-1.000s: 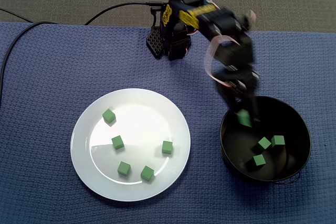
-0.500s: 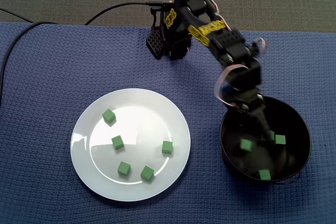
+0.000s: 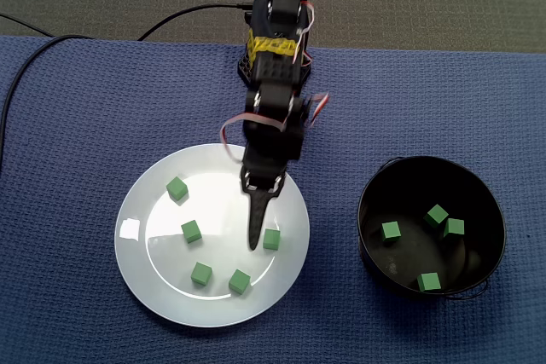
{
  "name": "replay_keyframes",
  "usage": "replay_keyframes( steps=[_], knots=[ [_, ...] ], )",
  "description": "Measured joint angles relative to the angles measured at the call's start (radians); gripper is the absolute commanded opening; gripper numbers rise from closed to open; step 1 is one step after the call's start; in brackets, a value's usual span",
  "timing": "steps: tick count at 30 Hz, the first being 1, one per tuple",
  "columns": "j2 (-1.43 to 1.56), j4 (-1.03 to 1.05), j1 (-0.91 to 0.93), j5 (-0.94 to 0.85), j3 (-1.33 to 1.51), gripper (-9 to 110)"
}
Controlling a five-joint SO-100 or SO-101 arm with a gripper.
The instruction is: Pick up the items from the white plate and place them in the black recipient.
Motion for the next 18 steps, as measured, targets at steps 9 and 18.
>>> replay_keyframes(
  steps=[9,18],
  knots=[
    [-0.215,-0.091,0.008,0.034,0.012,40],
    [-0.259,-0.123,-0.061,0.083,0.046,35]
  ],
)
